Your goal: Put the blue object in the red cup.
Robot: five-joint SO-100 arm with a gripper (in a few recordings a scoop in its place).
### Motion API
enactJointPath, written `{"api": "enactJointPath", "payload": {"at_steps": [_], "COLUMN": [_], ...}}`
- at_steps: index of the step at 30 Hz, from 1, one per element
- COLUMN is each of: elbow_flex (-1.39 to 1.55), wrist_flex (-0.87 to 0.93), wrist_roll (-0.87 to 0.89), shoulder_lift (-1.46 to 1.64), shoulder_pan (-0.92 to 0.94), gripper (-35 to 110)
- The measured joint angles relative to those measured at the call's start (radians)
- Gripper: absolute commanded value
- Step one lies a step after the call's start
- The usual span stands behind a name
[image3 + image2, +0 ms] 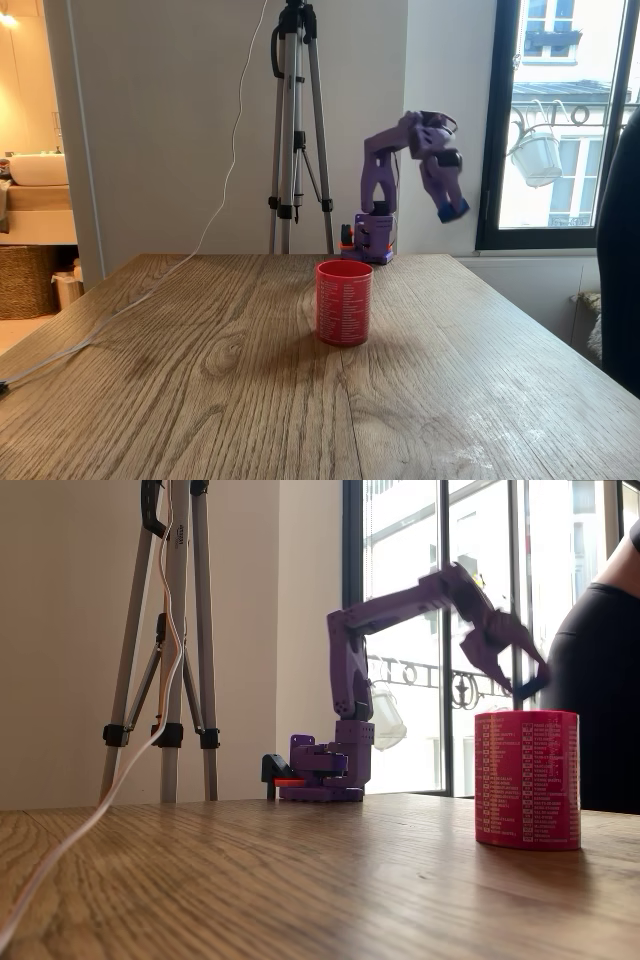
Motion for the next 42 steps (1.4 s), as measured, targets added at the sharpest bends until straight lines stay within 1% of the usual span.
{"api": "enactJointPath", "payload": {"at_steps": [3,6,10,14,16,18,22,26,32,38,42], "elbow_flex": [-0.006,-0.006,-0.009,-0.018,-0.017,-0.017,-0.011,-0.011,-0.011,0.008,0.008], "wrist_flex": [-0.109,-0.215,-0.282,-0.407,-0.436,-0.462,-0.583,-0.629,-0.626,-0.586,-0.589], "wrist_roll": [-0.176,-0.287,-0.345,-0.407,-0.423,-0.443,-0.500,-0.528,-0.543,-0.561,-0.561], "shoulder_lift": [-0.006,-0.064,-0.097,-0.219,-0.244,-0.253,-0.324,-0.339,-0.337,-0.337,-0.342], "shoulder_pan": [0.133,0.268,0.328,0.446,0.482,0.486,0.537,0.532,0.525,0.426,0.417], "gripper": [1,1,1,1,1,1,1,1,1,1,1]}}
